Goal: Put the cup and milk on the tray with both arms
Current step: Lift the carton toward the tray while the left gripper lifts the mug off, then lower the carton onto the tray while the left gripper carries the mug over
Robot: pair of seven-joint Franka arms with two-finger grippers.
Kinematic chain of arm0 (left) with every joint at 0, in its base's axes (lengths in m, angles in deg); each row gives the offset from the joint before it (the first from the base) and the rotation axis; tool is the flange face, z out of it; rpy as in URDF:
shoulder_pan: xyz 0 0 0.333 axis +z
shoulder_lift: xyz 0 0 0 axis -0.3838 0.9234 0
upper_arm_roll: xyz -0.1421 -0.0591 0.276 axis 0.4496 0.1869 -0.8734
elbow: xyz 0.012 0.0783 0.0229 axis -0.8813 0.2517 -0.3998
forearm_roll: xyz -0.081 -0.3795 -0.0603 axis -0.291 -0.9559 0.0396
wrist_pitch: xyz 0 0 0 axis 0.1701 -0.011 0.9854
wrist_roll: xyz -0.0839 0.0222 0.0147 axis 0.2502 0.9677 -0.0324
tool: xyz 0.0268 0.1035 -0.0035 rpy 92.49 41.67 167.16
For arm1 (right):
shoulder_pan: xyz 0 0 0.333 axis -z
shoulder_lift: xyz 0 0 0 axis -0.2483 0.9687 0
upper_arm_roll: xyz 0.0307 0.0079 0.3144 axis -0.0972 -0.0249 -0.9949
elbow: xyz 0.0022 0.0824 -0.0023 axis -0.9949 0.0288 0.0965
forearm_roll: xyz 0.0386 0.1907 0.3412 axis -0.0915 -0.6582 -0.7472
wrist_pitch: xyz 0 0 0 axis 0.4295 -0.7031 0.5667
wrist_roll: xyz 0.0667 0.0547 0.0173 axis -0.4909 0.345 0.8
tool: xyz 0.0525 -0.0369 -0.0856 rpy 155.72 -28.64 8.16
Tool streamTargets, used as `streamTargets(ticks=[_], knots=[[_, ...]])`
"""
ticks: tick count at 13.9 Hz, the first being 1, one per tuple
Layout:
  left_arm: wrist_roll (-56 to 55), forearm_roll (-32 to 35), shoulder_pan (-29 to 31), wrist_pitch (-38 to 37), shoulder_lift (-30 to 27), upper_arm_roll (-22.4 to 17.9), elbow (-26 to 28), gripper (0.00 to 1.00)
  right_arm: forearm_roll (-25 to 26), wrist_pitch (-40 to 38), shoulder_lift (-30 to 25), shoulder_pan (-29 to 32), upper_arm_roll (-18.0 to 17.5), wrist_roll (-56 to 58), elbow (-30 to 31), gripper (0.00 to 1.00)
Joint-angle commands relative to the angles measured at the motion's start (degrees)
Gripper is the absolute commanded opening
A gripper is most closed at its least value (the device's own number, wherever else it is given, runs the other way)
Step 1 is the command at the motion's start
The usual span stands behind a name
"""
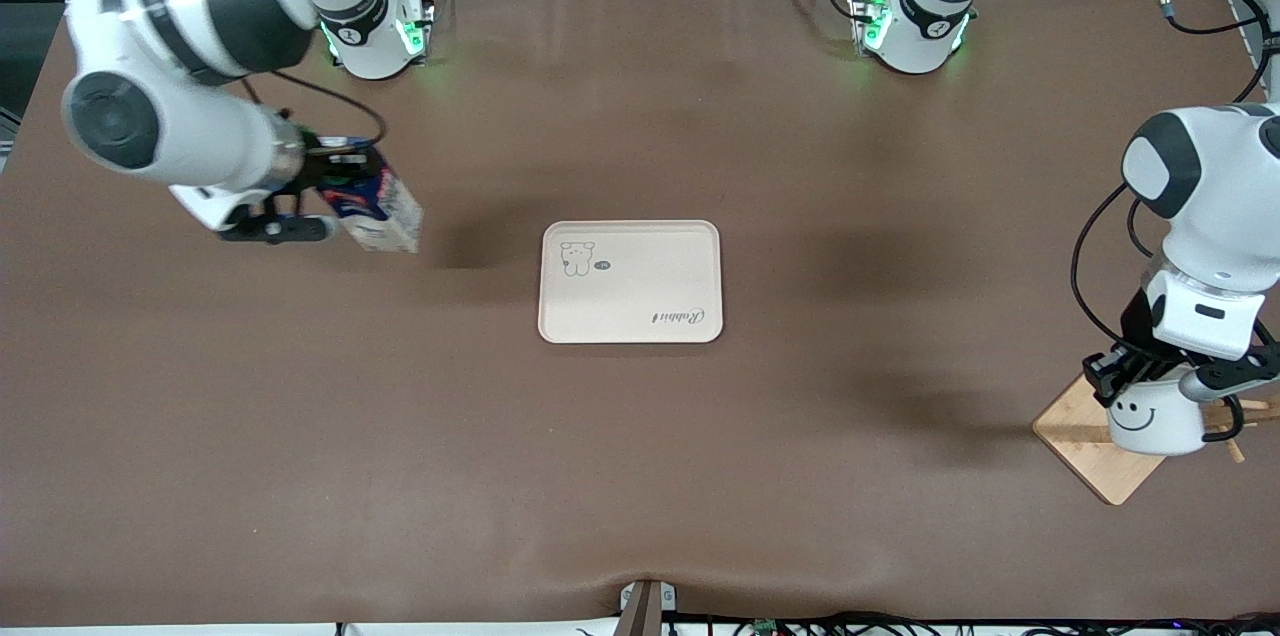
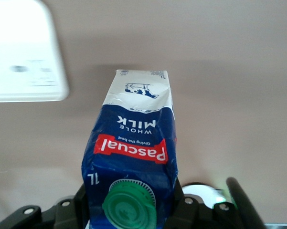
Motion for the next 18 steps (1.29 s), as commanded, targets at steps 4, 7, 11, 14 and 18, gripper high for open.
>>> streamTargets(ticks=[4, 7, 11, 14, 18], knots=[[-0.5, 2.7, -0.1, -16.9, -3.4, 4.8, -6.0, 0.00, -5.0, -1.3, 20.9, -10.7, 0.7, -5.8, -20.5, 0.00], [-0.7, 2.0, -0.1, -22.7, -2.6, 8.5, -8.2, 0.00, -5.2, -1.5, 29.4, -14.0, 0.7, -8.9, -29.5, 0.00], [-7.0, 1.9, -0.5, -24.7, -1.5, 13.6, -8.2, 0.00, -5.2, 1.0, 32.9, -15.8, 0.7, -9.2, -30.3, 0.00], [-16.5, 1.9, -5.1, -24.9, -0.3, 14.5, -8.2, 0.00, -5.2, 4.0, 34.3, -16.6, 0.7, -9.0, -30.3, 0.00], [-32.0, 1.9, -13.7, -25.0, 4.0, 14.5, -9.4, 0.00, -5.0, 5.1, 35.2, -17.5, 0.9, -9.7, -29.9, 0.76]])
